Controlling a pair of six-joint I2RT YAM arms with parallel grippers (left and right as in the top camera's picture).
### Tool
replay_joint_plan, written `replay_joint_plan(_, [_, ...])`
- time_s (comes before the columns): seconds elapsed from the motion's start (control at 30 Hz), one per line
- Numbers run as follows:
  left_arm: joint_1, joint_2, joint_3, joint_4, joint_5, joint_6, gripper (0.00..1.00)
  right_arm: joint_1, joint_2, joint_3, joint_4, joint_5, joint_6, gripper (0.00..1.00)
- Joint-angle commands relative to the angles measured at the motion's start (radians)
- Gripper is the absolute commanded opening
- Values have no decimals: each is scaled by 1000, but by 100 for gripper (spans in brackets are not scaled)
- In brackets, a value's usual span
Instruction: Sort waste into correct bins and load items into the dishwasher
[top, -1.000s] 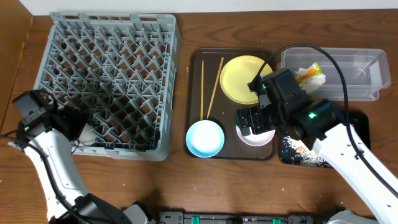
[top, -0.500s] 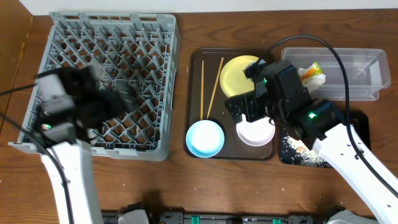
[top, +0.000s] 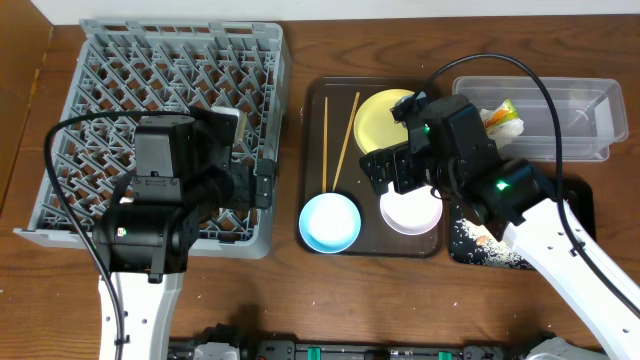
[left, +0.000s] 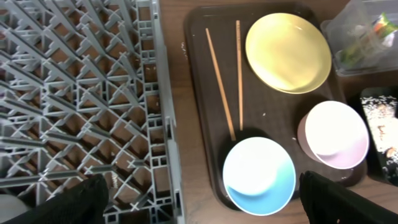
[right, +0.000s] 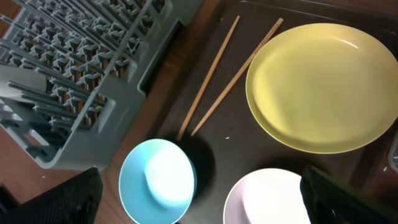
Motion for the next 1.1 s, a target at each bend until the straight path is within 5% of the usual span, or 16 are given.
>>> replay_joint_plan(0.0, [-5,4,16,-1,-29,17,98,8,-1,5,0,2,-12,99])
replay_joint_plan(0.2, [-5,5,15,-1,-29,17,98,-1,-6,5,-97,89,-46,99])
replay_joint_plan(0.47, [-5,5,16,-1,-29,17,98,-53,-257,-5,162,290,-300,99])
replay_joint_plan(0.63, [-5,5,15,-1,-29,17,98,-180,-400,-49,154,309,-308,99])
replay_joint_plan(1.07, [-5,5,16,-1,-29,17,98,-496,-958,-677,206,310,-307,99])
